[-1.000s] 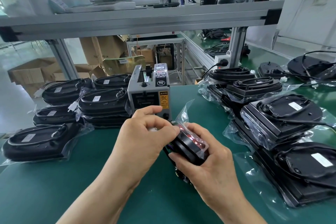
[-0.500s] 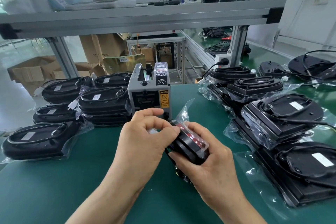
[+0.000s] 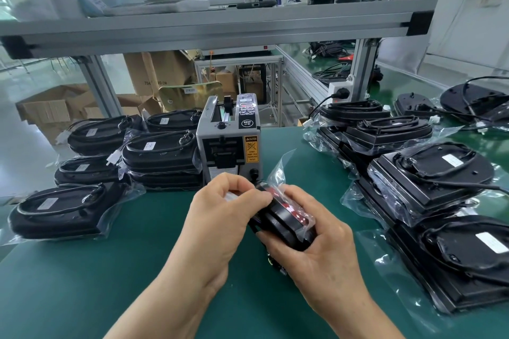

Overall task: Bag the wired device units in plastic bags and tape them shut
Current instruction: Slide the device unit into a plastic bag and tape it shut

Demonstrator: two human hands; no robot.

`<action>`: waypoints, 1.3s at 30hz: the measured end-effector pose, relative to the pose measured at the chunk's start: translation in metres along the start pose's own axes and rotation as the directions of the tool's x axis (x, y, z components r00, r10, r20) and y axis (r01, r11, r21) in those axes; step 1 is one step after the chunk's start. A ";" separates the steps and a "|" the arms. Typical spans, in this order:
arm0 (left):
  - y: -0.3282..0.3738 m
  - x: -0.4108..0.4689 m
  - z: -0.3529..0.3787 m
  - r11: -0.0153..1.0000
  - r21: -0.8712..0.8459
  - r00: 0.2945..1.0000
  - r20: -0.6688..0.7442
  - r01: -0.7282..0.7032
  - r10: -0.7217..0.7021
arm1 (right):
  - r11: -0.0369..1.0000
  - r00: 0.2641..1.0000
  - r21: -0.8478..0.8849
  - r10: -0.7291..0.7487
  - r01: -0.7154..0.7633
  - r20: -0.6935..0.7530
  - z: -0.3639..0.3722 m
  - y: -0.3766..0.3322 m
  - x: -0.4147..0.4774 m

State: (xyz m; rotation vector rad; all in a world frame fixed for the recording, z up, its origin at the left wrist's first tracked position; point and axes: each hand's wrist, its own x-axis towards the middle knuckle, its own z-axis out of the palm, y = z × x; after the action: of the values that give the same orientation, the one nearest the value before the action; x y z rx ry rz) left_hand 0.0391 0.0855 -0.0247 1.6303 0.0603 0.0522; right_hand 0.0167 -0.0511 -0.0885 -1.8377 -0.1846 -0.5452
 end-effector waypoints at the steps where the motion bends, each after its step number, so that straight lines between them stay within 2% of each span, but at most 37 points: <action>1: -0.001 0.001 0.001 0.999 -0.030 1.000 0.011 0.022 -0.021 | 1.000 1.000 0.000 -0.004 0.004 0.004 0.000 0.000 0.000; 6: -0.006 0.003 0.005 0.993 -0.103 0.998 0.021 0.063 -0.061 | 1.000 1.000 -0.008 -0.023 0.022 -0.004 0.001 0.000 0.000; 13: -0.013 -0.008 0.009 0.989 -0.145 0.999 0.033 -0.029 0.035 | 1.000 1.000 0.026 0.012 -0.011 -0.020 0.002 -0.001 0.001; 17: -0.014 -0.006 0.002 0.987 -0.091 0.990 0.045 -0.131 0.136 | 0.993 0.998 0.112 -0.022 0.027 -0.053 0.006 0.002 0.002; 19: -0.013 -0.003 0.001 0.971 -0.001 0.971 0.031 -0.237 0.237 | 0.978 0.996 0.196 -0.053 0.065 -0.066 0.012 0.005 0.006; 20: -0.011 -0.002 0.001 0.946 0.097 0.951 0.021 -0.308 0.307 | 0.971 0.997 0.227 -0.063 0.072 -0.046 0.014 0.007 0.009; 22: -0.009 0.002 -0.001 0.858 0.252 0.890 0.031 -0.447 0.455 | 0.970 0.994 0.237 -0.078 0.057 0.082 0.012 0.010 0.016; 24: -0.010 0.006 -0.010 0.808 0.273 0.845 0.039 -0.522 0.533 | 0.969 0.960 0.246 -0.089 0.023 0.264 0.003 0.010 0.021; 26: -0.014 0.007 -0.018 0.784 0.260 0.819 0.055 -0.564 0.571 | 0.933 0.930 0.351 -0.060 -0.076 0.362 -0.007 0.007 0.019; 28: -0.020 0.002 -0.020 0.719 0.230 0.752 0.117 -0.656 0.649 | 0.847 0.933 0.479 0.050 -0.229 0.356 -0.016 0.001 0.015; 29: -0.025 -0.003 -0.018 0.666 0.211 0.697 0.162 -0.716 0.698 | 0.829 0.931 0.481 0.120 -0.285 0.346 -0.018 -0.002 0.011; 32: -0.039 -0.020 -0.006 0.502 0.187 0.536 0.266 -0.844 0.802 | 0.886 0.916 0.302 0.259 -0.351 0.305 -0.020 -0.007 -0.006; 36: -0.048 -0.035 0.000 0.453 0.108 0.463 0.303 -0.885 0.833 | 0.920 0.900 0.192 0.262 -0.342 0.348 -0.029 -0.022 -0.020; 39: -0.061 -0.034 -0.001 0.404 0.157 0.433 0.365 -0.901 0.824 | 0.930 0.902 0.177 0.246 -0.323 0.355 -0.027 -0.027 -0.026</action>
State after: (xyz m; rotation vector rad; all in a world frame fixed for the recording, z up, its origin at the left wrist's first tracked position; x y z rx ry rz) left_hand 0.0044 0.0879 -0.0858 1.8270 -1.0717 0.7132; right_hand -0.0239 -0.0639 -0.0699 -1.6754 -0.1872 -0.0049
